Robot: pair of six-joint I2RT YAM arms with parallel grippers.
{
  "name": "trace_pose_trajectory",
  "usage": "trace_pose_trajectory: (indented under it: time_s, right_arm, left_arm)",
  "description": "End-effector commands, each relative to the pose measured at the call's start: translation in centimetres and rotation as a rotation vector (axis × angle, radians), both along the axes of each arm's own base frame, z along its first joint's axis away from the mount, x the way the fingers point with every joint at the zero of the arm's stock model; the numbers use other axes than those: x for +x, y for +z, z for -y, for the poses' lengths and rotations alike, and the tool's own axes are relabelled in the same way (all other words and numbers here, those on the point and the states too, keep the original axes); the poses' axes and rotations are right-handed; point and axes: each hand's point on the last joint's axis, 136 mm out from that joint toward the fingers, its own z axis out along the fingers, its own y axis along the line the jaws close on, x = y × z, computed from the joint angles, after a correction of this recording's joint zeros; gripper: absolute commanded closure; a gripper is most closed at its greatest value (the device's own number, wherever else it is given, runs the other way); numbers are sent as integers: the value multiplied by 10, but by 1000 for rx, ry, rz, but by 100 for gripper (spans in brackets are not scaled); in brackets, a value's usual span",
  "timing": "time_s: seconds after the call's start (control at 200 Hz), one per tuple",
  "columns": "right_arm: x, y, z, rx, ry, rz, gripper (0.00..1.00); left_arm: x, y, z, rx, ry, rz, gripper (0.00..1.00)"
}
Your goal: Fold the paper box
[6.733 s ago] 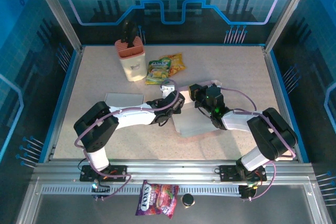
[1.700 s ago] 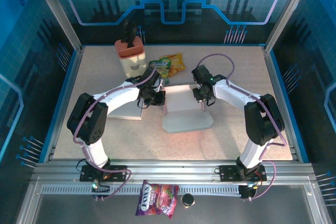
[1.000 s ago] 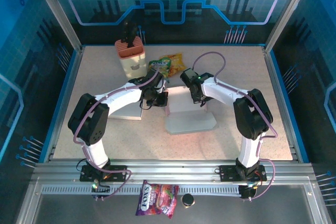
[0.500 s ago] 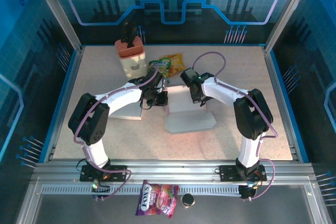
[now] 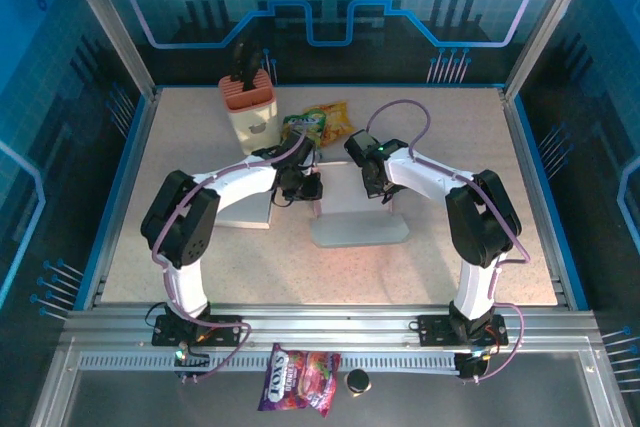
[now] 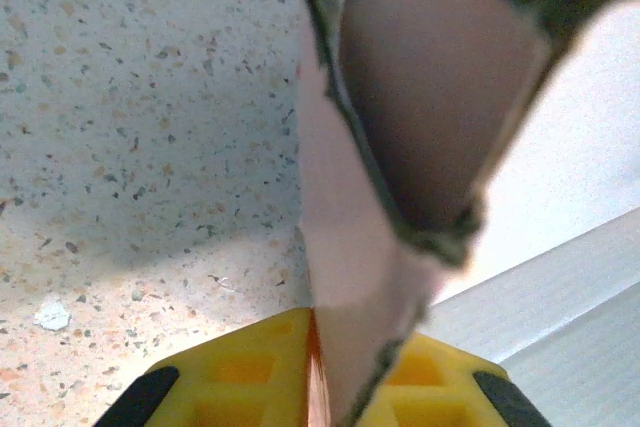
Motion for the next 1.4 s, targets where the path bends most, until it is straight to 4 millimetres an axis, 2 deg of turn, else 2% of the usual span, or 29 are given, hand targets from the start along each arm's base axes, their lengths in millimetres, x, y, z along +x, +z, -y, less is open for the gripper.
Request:
trace_pose_trajectory:
  time_s: [0.0, 0.285, 0.405, 0.875, 1.046, 1.091, 1.151, 1.396]
  right_arm:
    - [-4, 4, 0, 12, 11, -2, 100]
    - [-4, 0, 0, 14, -20, -12, 100]
    - [-3, -1, -2, 32, -32, -11, 100]
    - [0, -7, -8, 112, -55, -21, 100]
    - [1, -8, -8, 121, -49, -24, 100]
    - [0, -9, -8, 121, -48, -27, 100]
    - [1, -9, -7, 123, -47, -26, 100]
    - [-1, -11, -8, 126, -49, -32, 100]
  left_arm:
    - [10, -1, -6, 69, 29, 22, 89]
    - [-4, 0, -14, 304, 77, 20, 100]
    - [-13, -3, -15, 396, 118, -3, 100]
    - [-18, -19, -19, 565, 185, -99, 100]
    - [-15, -13, -12, 535, 193, -62, 100]
    - [-13, -10, -11, 526, 187, -50, 89]
    - [-10, -6, -11, 524, 184, -33, 82]
    - [-4, -9, -5, 502, 163, -28, 77]
